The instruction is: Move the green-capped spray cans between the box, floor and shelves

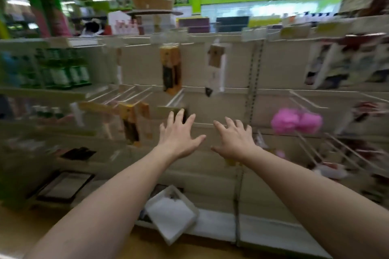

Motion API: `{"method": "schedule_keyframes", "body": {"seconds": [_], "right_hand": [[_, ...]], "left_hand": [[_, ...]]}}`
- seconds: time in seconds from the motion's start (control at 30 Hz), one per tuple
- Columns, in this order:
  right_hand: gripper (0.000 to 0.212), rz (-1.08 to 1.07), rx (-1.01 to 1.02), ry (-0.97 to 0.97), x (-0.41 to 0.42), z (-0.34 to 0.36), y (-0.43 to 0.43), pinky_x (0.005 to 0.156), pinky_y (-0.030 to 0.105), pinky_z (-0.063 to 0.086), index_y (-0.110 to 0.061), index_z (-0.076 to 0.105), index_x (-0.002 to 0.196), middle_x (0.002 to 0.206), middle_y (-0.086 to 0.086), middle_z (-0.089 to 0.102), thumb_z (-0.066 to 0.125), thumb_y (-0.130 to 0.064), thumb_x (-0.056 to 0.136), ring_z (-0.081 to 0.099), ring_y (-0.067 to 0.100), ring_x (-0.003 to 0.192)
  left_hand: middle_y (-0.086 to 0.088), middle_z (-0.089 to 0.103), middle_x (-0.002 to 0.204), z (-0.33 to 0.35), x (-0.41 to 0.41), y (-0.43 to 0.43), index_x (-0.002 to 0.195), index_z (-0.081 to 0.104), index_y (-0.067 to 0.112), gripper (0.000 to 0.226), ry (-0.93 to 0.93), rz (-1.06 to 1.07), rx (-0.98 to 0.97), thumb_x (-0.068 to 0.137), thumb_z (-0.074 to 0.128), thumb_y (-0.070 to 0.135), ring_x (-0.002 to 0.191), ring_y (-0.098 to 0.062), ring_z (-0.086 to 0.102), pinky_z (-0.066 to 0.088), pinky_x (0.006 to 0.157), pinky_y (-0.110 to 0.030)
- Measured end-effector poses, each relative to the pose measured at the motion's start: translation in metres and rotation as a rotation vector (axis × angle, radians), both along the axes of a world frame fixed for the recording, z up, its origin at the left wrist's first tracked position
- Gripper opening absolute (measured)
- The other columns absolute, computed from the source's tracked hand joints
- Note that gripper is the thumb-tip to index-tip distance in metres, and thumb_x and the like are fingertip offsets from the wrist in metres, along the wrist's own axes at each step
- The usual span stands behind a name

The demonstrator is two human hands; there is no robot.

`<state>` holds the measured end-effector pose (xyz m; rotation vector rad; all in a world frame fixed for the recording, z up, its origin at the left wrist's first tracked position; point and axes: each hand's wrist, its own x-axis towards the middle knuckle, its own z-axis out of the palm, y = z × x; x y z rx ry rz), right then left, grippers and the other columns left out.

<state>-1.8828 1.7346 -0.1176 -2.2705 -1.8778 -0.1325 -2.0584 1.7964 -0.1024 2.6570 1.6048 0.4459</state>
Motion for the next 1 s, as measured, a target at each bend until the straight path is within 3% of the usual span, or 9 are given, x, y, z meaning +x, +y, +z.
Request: {"method": "schedule_keyframes", "body": {"seconds": [0.23,0.43,0.77,1.0], "right_hand": [[0.079,-0.236,0.01,0.006,0.179,-0.009,-0.084,0.115,0.065,0.021,-0.034,0.024,0.155,0.162,0.013,0.024,0.054,-0.066,0.088,0.023,0.039,0.146],[0.085,-0.493,-0.035,0.055,0.288,-0.027,-0.167,0.118,0.063,0.016,-0.036,0.018,0.158,0.166,0.011,0.015,0.06,-0.062,0.088,0.015,0.039,0.149],[0.083,-0.884,-0.105,0.14,0.406,-0.071,-0.283,0.118,0.065,0.016,-0.033,0.019,0.158,0.164,0.011,0.019,0.058,-0.061,0.089,0.018,0.041,0.148],[0.083,-1.118,-0.111,0.19,0.465,-0.091,-0.325,0.118,0.064,0.015,-0.035,0.018,0.158,0.164,0.009,0.019,0.059,-0.06,0.09,0.018,0.04,0.149]], "left_hand": [[-0.003,0.004,0.169,-0.015,0.193,-0.041,0.157,0.022,0.037,0.084,-0.002,-0.271,0.016,0.087,0.046,0.076,0.155,-0.031,0.001,0.017,0.121,-0.059],[-0.007,0.005,0.169,-0.026,0.341,-0.093,0.157,0.022,0.036,0.084,0.007,-0.535,0.035,0.086,0.047,0.075,0.154,-0.035,0.002,0.017,0.121,-0.058],[-0.007,0.019,0.166,-0.075,0.519,-0.176,0.154,0.036,0.03,0.075,-0.049,-1.044,0.052,0.09,0.049,0.068,0.154,-0.026,0.006,0.018,0.123,-0.048],[-0.008,0.014,0.167,-0.102,0.625,-0.206,0.156,0.03,0.032,0.078,0.012,-1.262,0.019,0.09,0.046,0.07,0.154,-0.028,0.006,0.017,0.124,-0.049]]}}
